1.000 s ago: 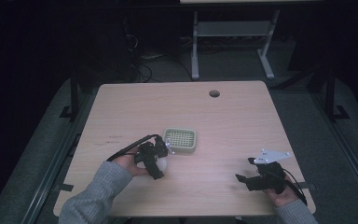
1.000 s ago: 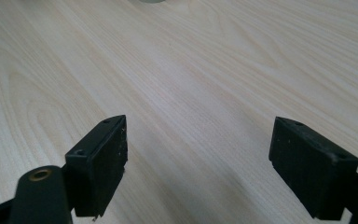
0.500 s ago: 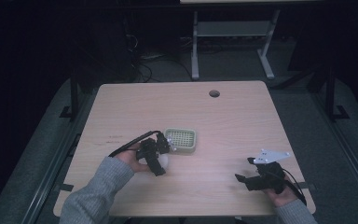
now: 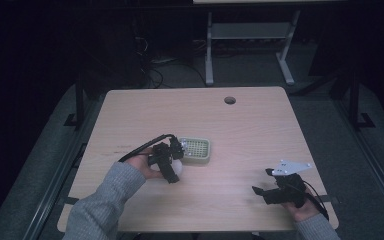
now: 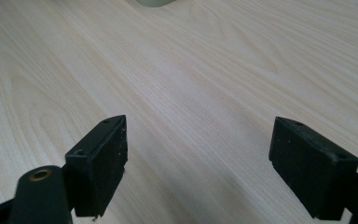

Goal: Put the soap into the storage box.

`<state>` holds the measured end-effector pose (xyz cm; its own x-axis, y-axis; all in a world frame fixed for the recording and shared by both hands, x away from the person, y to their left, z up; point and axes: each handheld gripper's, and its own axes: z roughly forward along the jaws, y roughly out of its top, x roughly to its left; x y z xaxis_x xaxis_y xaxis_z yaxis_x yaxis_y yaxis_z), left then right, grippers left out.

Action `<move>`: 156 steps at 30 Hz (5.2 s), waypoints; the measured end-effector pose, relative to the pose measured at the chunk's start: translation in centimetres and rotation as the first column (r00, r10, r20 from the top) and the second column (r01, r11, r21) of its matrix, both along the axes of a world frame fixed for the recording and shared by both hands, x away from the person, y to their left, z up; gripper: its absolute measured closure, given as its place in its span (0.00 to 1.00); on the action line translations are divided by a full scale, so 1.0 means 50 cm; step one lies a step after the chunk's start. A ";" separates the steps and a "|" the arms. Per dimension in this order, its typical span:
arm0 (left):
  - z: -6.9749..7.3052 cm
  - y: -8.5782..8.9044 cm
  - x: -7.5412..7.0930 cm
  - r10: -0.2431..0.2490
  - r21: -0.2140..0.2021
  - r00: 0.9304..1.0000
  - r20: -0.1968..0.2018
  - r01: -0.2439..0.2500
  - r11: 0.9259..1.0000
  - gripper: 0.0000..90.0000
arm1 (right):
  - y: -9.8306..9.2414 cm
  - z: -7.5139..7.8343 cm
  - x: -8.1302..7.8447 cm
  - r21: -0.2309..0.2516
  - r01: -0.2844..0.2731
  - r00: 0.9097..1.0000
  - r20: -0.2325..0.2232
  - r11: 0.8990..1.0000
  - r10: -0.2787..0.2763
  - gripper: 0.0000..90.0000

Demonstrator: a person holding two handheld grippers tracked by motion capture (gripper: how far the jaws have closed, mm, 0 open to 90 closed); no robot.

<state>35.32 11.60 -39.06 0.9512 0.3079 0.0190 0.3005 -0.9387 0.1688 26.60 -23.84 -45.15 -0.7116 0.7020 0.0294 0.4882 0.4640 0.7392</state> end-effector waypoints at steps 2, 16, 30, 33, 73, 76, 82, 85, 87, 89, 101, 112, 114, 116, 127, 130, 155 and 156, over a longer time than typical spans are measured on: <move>0.001 0.000 0.004 -0.002 0.001 1.000 0.003 0.002 1.000 0.26 | 0.000 0.000 0.000 0.000 0.000 1.000 -0.001 1.000 0.000 0.21; 0.014 -0.003 0.022 0.003 0.007 1.000 0.007 -0.003 1.000 0.26 | 0.000 0.001 0.000 -0.002 0.000 1.000 0.005 1.000 0.000 0.21; 0.028 -0.013 0.046 0.010 0.019 1.000 0.022 -0.011 1.000 0.26 | 0.000 0.002 0.000 0.003 -0.001 1.000 0.006 1.000 0.001 0.21; 0.029 -0.017 0.048 0.013 0.019 1.000 0.022 -0.013 1.000 0.26 | 0.000 0.003 0.000 0.005 0.000 1.000 0.006 1.000 0.000 0.21; 0.052 -0.079 0.108 -0.011 0.045 0.999 0.045 0.009 0.999 0.26 | 0.000 0.005 0.000 0.015 -0.002 1.000 0.008 1.000 0.002 0.21; 0.052 -0.083 0.112 -0.015 0.046 0.999 0.049 0.012 0.999 0.26 | 0.001 0.006 0.000 0.019 0.003 1.000 0.007 1.000 -0.003 0.21; 0.054 -0.090 0.122 -0.017 0.049 0.998 0.055 0.014 0.999 0.26 | 0.000 0.006 0.000 0.017 0.000 1.000 0.009 1.000 0.000 0.21; 0.057 -0.093 0.127 -0.027 0.053 0.998 0.059 0.024 0.998 0.26 | 0.001 0.006 0.000 0.019 -0.001 1.000 0.010 1.000 0.000 0.21; 0.059 -0.096 0.128 -0.022 0.050 0.998 0.057 0.019 0.999 0.26 | 0.001 0.006 0.000 0.021 0.001 1.000 0.007 1.000 -0.001 0.21; 0.060 -0.099 0.130 -0.024 0.052 0.998 0.063 0.021 0.998 0.26 | 0.001 0.006 0.000 0.021 0.002 1.000 0.007 1.000 -0.002 0.21; 0.050 -0.104 0.148 -0.012 0.044 0.998 0.057 0.009 0.999 0.26 | 0.001 0.006 0.000 0.009 -0.009 1.000 0.017 1.000 0.009 0.21; 0.026 -0.115 0.163 -0.001 0.052 0.999 0.043 -0.001 0.999 0.26 | 0.001 0.006 0.000 0.012 -0.008 1.000 0.012 1.000 0.008 0.21; 0.020 -0.119 0.165 -0.003 0.055 0.999 0.041 0.001 0.998 0.26 | 0.001 0.006 0.000 0.017 -0.009 1.000 0.013 1.000 0.009 0.21; 0.015 -0.121 0.167 0.000 0.055 0.999 0.036 -0.002 0.998 0.26 | 0.000 0.006 0.000 0.014 -0.009 1.000 0.014 1.000 0.009 0.21; -0.013 -0.131 0.183 0.005 0.080 1.000 0.021 -0.006 0.997 0.26 | 0.001 0.006 0.000 0.019 -0.008 1.000 0.009 1.000 0.007 0.21; -0.018 -0.134 0.185 0.003 0.079 1.000 0.015 -0.005 0.997 0.26 | 0.000 0.005 0.000 0.018 -0.009 1.000 0.009 1.000 0.009 0.21; -0.034 -0.144 0.193 0.016 0.089 1.000 -0.019 -0.014 0.996 0.26 | 0.001 0.006 0.000 0.015 -0.016 1.000 0.008 1.000 0.016 0.21; -0.034 -0.144 0.193 0.017 0.089 1.000 -0.020 -0.015 0.996 0.25 | 0.001 0.006 0.000 0.014 -0.017 1.000 0.009 1.000 0.017 0.21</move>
